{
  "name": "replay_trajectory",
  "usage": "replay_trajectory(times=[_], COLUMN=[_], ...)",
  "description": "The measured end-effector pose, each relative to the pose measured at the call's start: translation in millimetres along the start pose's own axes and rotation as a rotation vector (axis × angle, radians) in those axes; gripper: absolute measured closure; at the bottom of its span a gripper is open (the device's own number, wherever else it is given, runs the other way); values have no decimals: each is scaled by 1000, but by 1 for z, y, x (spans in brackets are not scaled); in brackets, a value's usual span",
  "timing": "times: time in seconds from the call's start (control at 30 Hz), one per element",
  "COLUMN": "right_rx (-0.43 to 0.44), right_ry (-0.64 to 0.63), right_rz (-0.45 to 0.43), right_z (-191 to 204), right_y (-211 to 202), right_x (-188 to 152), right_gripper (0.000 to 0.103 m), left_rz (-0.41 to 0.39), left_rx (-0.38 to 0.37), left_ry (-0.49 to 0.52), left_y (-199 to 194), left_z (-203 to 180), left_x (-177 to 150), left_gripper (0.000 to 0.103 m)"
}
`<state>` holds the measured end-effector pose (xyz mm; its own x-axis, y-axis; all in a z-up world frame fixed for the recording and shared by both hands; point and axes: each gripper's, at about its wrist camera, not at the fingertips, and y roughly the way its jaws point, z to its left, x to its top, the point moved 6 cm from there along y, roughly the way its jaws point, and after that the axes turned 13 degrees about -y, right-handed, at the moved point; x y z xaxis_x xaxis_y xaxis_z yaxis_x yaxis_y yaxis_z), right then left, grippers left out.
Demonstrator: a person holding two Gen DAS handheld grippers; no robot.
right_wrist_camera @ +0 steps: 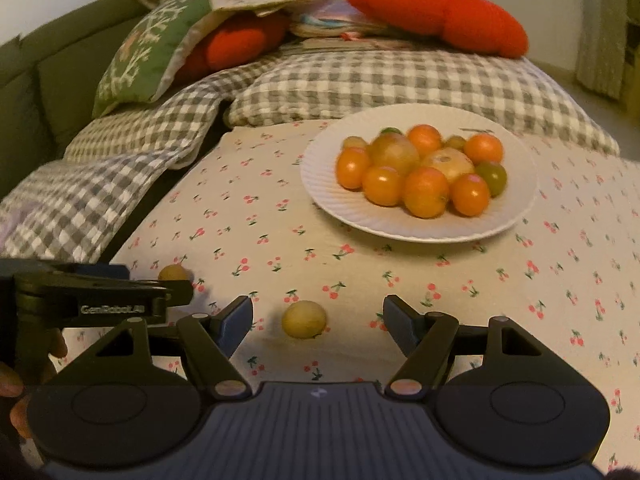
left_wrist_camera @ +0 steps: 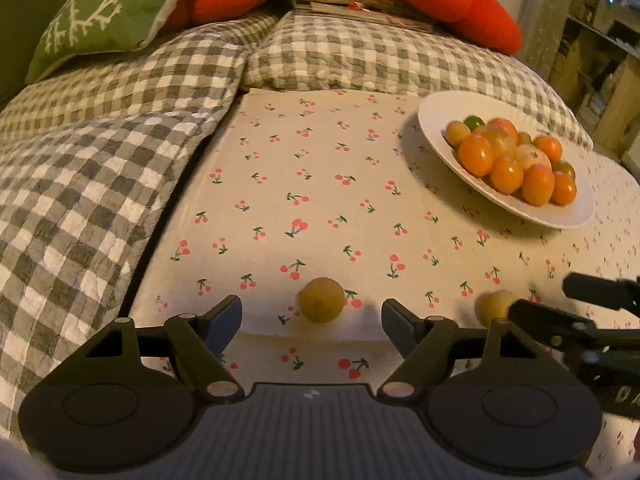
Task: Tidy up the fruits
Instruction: 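Move both grippers back to the sheet and grasp a yellow tomato with the right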
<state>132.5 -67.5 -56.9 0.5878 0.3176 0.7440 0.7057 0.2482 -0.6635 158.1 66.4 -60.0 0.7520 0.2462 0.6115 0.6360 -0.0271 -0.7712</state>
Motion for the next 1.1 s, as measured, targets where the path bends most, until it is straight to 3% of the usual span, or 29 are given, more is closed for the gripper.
replay_trajectory(times=[0.17, 0.37, 0.4, 0.53, 0.63, 1.1], right_rx=[-8, -43, -49, -74, -72, -53], right_ry=[-72, -89, -89, -102, -118, -131], right_rz=[10, 30, 32, 44, 38, 20], right_z=[11, 10, 9, 10, 13, 21], right_y=[9, 22, 24, 29, 27, 20], right_x=[-3, -6, -7, -9, -8, -2], right_gripper=[43, 51, 52, 61, 77, 78], left_rz=[10, 17, 15, 15, 18, 27], left_rx=[-5, -6, -7, -13, -18, -41], left_ry=[16, 14, 16, 5, 2, -14], left_y=[6, 15, 15, 15, 15, 12], left_z=[-2, -2, -3, -4, -4, -6], left_x=[-1, 0, 0, 1, 1, 0], left_gripper=[43, 73, 82, 83, 84, 84])
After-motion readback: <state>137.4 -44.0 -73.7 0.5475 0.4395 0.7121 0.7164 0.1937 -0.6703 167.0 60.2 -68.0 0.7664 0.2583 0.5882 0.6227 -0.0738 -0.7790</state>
